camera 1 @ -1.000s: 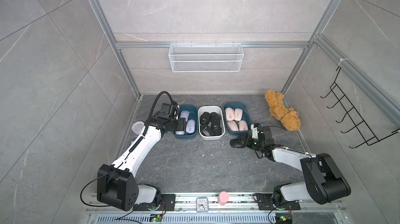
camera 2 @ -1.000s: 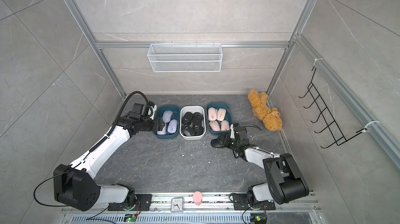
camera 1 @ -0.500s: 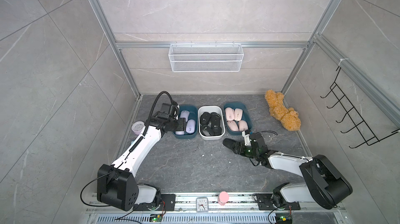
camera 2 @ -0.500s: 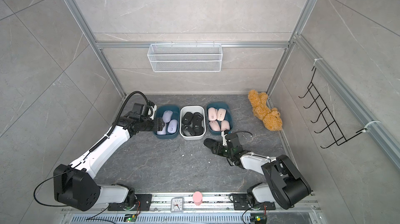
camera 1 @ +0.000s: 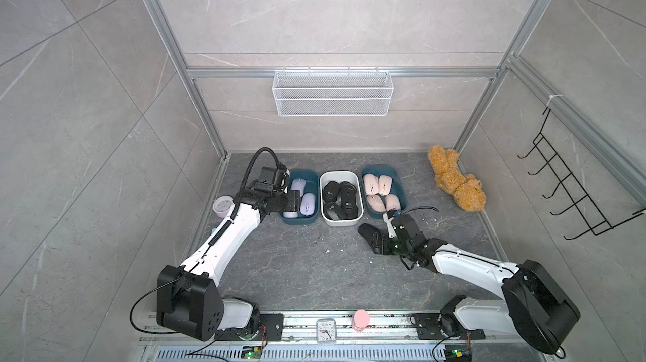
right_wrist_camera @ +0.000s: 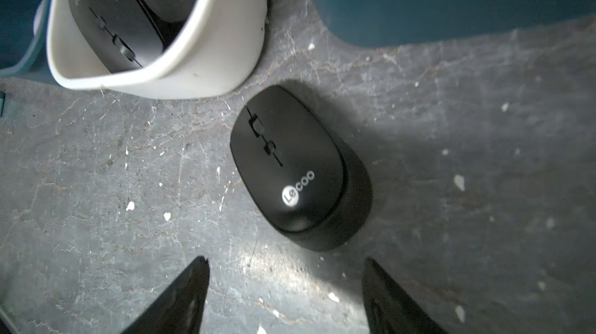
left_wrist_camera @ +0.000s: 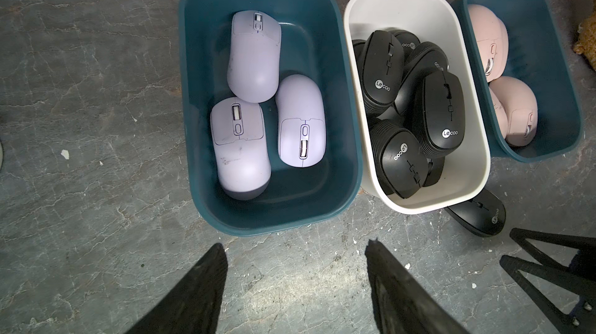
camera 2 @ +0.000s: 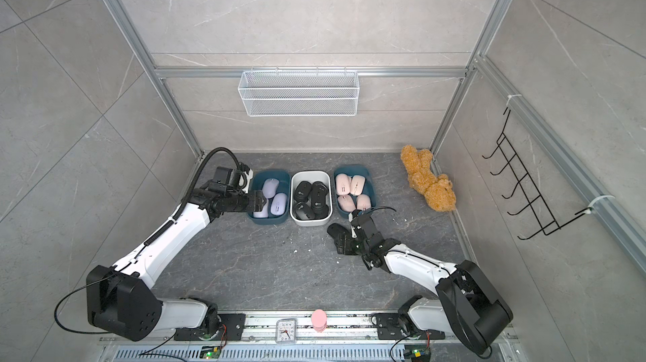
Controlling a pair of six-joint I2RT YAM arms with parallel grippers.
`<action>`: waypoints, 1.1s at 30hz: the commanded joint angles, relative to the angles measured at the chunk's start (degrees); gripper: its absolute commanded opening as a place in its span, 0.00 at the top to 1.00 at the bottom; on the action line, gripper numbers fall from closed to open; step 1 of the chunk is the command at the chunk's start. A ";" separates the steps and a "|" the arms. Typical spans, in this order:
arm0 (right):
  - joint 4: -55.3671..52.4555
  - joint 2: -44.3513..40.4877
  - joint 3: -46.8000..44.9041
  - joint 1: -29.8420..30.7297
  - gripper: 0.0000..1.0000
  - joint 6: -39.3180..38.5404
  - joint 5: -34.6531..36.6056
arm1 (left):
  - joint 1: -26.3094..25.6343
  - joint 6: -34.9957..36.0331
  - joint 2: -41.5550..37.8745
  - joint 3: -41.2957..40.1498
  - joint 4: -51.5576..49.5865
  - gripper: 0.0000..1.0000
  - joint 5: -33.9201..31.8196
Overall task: Place the mice by color into the storage box
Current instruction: Move the mouse to the center of the board, then pick up the mouse from the center of the board.
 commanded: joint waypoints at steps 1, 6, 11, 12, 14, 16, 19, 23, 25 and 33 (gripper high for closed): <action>-2.78 2.40 3.75 0.34 0.23 -4.81 2.86 | -0.27 1.02 -0.57 1.06 -0.60 0.29 -1.17; -1.22 6.65 7.25 0.34 0.21 -10.69 4.73 | -0.27 1.00 -0.48 1.06 -0.68 0.29 -1.20; 0.45 10.71 9.43 0.34 0.20 -13.50 4.62 | -0.29 1.12 -0.42 1.06 -0.70 0.29 -1.34; 0.62 11.32 9.81 0.35 0.20 -13.79 4.70 | -0.26 1.13 -0.43 1.06 -0.77 0.29 -1.38; 0.89 12.18 10.13 0.36 0.20 -14.00 4.41 | -0.27 1.10 -0.39 1.09 -0.68 0.29 -1.34; 1.58 12.68 10.03 0.34 0.21 -13.95 3.44 | -0.31 1.11 -0.39 1.15 -0.76 0.29 -1.34; 1.47 13.08 10.13 0.60 0.21 -13.32 1.55 | -0.31 1.10 -0.39 1.15 -0.77 0.29 -1.34; 0.19 13.00 10.31 2.47 0.22 -13.31 1.40 | -0.33 1.01 -0.39 1.15 -0.79 0.29 -1.25; -0.96 12.97 10.58 3.69 0.22 -13.15 2.55 | -0.31 0.97 -0.39 1.15 -0.78 0.29 -1.25; -3.36 16.21 12.88 7.28 0.23 -11.55 9.25 | -0.26 1.00 -0.48 1.15 -0.78 0.29 -1.32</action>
